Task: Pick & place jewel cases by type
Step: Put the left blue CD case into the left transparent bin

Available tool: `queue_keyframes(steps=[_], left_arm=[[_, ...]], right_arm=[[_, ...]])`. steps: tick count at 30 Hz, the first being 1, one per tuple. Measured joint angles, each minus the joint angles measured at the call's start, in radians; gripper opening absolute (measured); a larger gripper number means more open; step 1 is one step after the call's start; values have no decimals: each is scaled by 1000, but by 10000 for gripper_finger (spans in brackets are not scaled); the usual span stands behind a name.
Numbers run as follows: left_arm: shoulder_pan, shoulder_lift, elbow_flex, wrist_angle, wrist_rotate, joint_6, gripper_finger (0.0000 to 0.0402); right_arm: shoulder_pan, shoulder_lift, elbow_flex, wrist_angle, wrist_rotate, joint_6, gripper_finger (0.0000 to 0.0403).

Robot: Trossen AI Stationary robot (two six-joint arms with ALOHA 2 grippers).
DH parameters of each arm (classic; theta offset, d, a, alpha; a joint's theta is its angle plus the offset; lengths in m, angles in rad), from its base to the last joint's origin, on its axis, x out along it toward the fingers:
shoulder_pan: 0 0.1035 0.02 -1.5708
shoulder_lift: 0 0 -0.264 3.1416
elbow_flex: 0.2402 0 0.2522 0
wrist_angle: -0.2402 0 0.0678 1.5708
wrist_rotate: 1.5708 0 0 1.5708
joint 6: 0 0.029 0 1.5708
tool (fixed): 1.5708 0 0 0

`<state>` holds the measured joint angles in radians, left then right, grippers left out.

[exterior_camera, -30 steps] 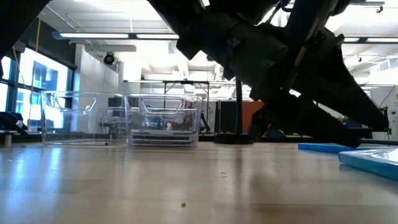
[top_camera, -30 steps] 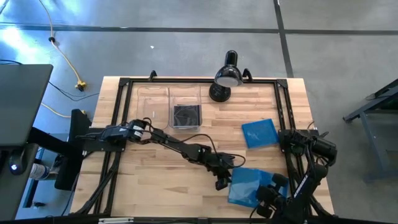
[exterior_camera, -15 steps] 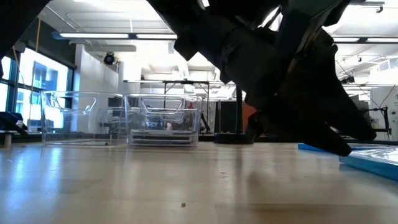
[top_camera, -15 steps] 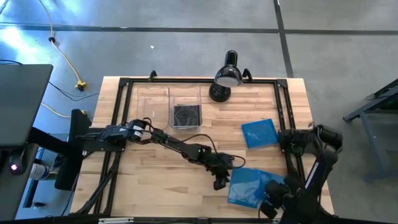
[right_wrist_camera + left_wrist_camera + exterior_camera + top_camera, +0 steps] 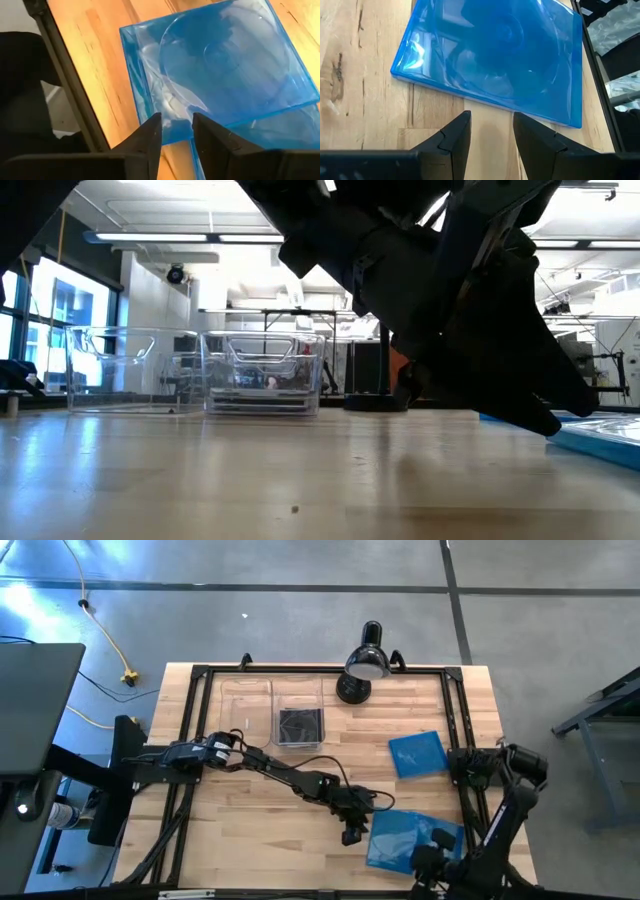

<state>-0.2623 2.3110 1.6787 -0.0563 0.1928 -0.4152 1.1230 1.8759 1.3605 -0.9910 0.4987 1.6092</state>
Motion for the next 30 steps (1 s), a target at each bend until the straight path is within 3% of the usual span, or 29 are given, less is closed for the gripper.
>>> queue_keyframes(steps=[6,16,22,30], left_arm=[[0,0,0,0,6,0,146],[-1,0,-1,-14,114,-90,146],[1,0,-1,-14,112,-91,146],[1,0,-1,-13,123,-90,146]], right_arm=[[-4,73,115,-62,18,-48,95],[-5,343,505,-571,-7,-66,94],[1,500,615,-576,-40,-126,91],[22,436,636,-579,-54,-40,83]])
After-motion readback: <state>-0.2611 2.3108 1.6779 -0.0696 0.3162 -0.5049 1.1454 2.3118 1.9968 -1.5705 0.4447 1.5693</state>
